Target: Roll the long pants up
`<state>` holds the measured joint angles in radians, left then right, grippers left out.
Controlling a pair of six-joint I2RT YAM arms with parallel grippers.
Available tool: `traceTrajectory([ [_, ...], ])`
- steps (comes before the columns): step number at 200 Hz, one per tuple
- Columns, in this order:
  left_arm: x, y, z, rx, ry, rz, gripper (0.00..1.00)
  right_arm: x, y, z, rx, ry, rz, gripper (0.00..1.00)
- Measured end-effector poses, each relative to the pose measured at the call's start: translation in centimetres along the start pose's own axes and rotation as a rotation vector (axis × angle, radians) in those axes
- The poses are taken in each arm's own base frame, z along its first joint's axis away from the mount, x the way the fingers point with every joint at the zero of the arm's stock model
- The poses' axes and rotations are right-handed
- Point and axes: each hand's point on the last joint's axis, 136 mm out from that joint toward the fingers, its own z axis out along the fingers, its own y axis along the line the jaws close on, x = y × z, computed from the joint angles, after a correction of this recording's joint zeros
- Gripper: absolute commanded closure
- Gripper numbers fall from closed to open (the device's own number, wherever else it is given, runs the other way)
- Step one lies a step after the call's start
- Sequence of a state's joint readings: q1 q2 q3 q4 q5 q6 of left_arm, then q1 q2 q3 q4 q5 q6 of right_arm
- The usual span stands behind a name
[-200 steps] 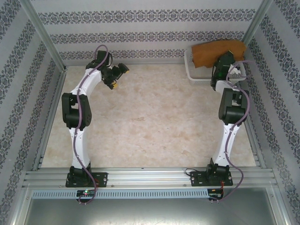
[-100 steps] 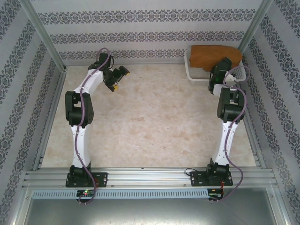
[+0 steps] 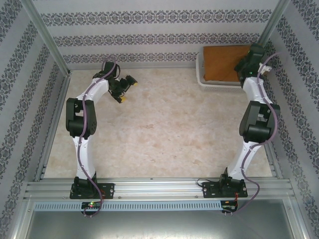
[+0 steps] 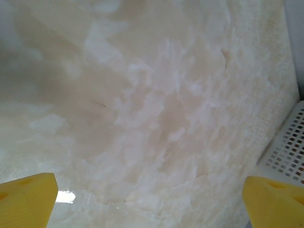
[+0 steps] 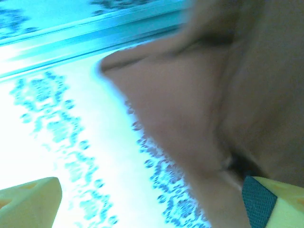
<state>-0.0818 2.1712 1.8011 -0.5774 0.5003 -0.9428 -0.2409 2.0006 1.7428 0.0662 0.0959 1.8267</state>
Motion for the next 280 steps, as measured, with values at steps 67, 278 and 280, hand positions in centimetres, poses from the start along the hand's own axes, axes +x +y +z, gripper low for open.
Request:
traceTrajectory([
  [67,1.2,-0.3,-1.6,0.053,-0.008,-0.001,0.00,1.6,5.3,-9.7,0.054,0.066,-0.223,0.02],
  [278,2.0,17.4,-14.6,-0.431,-0.856,0.675,0.00,1.5,-26.4,-18.7,0.185,0.278,-1.972,0.02],
  [280,1.8,17.3,-14.7,-0.429,-0.867,0.679,0.00,1.5,-26.5,-18.6,0.181,0.275,-1.972,0.02],
])
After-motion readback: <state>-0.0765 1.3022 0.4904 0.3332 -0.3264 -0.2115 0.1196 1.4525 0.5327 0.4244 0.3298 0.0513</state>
